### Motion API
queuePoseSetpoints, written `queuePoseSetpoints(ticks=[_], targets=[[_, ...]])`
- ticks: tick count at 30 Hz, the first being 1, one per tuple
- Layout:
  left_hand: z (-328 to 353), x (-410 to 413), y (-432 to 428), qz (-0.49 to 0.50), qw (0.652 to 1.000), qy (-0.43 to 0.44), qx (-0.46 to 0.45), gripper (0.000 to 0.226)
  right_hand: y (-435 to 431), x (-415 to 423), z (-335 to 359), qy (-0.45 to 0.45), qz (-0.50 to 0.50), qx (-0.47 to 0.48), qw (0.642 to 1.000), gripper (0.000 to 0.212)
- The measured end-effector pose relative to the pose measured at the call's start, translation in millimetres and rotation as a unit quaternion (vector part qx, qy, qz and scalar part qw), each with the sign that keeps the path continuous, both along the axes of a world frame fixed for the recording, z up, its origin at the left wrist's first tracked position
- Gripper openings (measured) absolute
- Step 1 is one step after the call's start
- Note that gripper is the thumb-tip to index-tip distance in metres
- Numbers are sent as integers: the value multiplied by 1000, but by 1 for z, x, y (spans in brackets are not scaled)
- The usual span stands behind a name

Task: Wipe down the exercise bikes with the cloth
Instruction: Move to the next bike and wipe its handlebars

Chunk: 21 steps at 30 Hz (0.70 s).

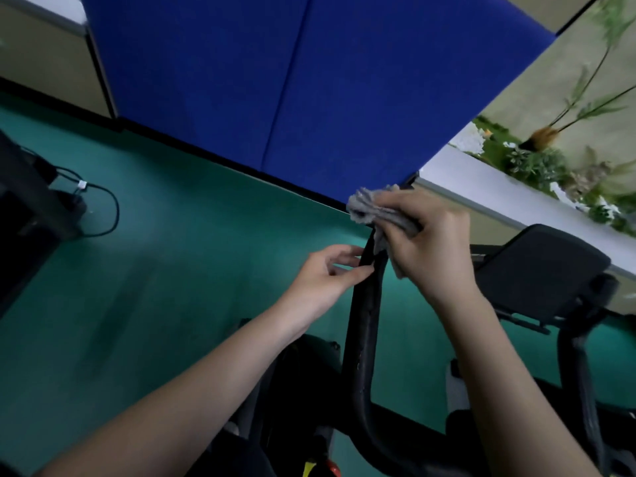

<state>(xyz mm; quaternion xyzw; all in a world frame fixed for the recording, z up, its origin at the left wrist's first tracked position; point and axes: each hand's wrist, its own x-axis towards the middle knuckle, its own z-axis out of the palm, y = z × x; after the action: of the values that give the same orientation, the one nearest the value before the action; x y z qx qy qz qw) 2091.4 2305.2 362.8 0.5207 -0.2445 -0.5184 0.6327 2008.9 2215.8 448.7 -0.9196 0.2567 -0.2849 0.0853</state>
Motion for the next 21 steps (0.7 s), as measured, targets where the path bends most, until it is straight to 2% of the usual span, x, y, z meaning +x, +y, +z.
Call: queuePoseSetpoints(ticks=[2,5,7,10,14,16,21], targets=[[-2,-1,0,-2,1000,8,-6,23,4,-2,-6,31,15,-3,999,26],[-3,-4,1,2,1000,26,-18,19,13,-4,-4,63,13,49,997,28],[-4,-5,1,5,999,39,-16,21,11,4,5,54,7,61,997,25],[-5,-3,1,4,999,51,-3,23,-2,23,18,56,24,-1,998,20],[-8,-1,1,2,998,58,5,23,-10,29,10,184,23,-49,981,16],[-11,-1,3,-4,998,69,9,24,-4,23,3,203,37,-29,978,21],[-15,-6,10,-18,994,104,-5,17,15,12,-15,178,33,44,983,26]])
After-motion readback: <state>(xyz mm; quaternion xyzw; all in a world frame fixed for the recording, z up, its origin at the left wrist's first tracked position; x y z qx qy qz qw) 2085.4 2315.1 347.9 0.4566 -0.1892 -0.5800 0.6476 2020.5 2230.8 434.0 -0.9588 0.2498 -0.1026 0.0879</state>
